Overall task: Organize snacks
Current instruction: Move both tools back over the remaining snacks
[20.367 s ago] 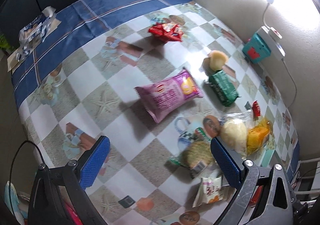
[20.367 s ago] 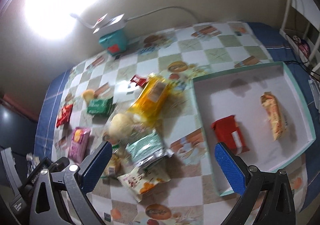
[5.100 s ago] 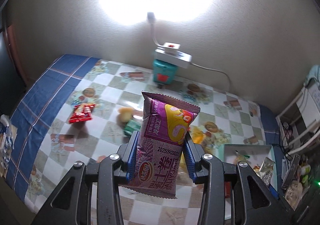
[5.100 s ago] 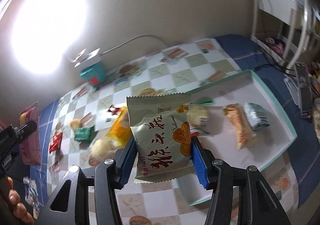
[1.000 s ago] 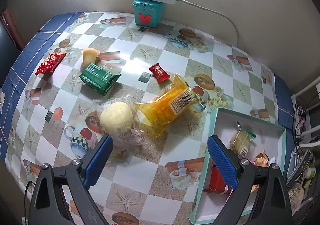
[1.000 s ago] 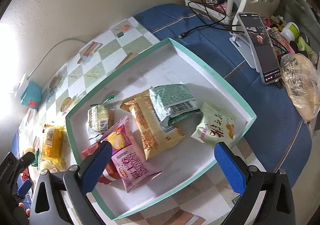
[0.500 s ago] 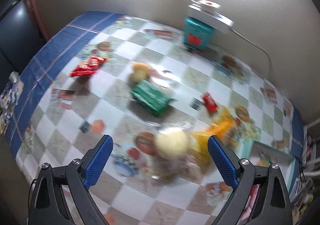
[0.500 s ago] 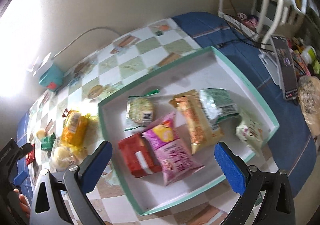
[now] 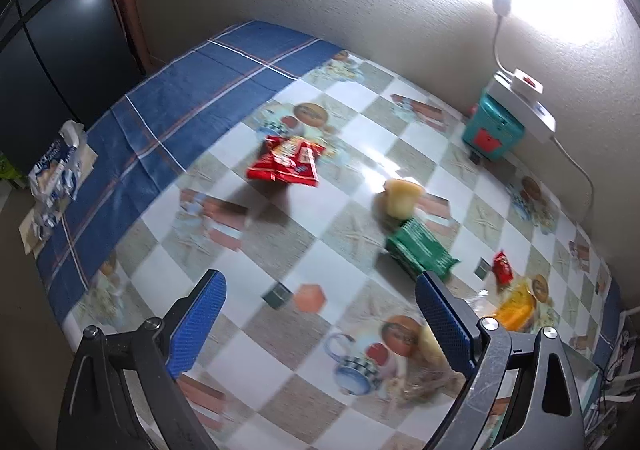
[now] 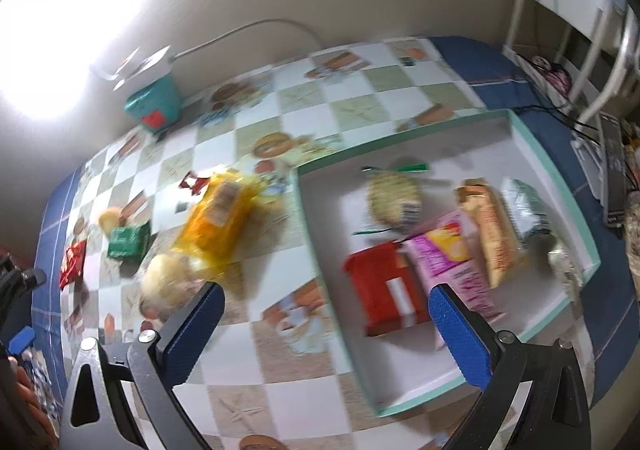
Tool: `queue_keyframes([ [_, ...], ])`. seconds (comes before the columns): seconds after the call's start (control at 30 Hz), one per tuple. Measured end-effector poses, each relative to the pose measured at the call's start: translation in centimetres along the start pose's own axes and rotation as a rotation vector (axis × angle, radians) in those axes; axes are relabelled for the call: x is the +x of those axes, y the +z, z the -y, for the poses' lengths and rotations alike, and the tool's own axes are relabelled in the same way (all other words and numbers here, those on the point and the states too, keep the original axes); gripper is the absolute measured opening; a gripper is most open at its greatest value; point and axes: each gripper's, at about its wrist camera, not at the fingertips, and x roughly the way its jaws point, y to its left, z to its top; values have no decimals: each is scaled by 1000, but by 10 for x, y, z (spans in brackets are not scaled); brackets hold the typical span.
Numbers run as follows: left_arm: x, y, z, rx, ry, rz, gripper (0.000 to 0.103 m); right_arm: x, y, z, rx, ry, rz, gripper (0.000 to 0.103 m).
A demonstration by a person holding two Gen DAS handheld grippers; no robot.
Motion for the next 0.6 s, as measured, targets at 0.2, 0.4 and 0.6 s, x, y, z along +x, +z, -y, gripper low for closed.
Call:
queue_keyframes([
  [0.2,5,12,-20,36,40,6,96,8,-10,-39,-67,1,-13,103],
  [0.4,11,21,-42,37,58,0,96,16,-18,-66,-116,4,-27,103],
  [0.6,19,28,-62,37,49,-20,96,19,-20,-81,-131,25,-10,103],
])
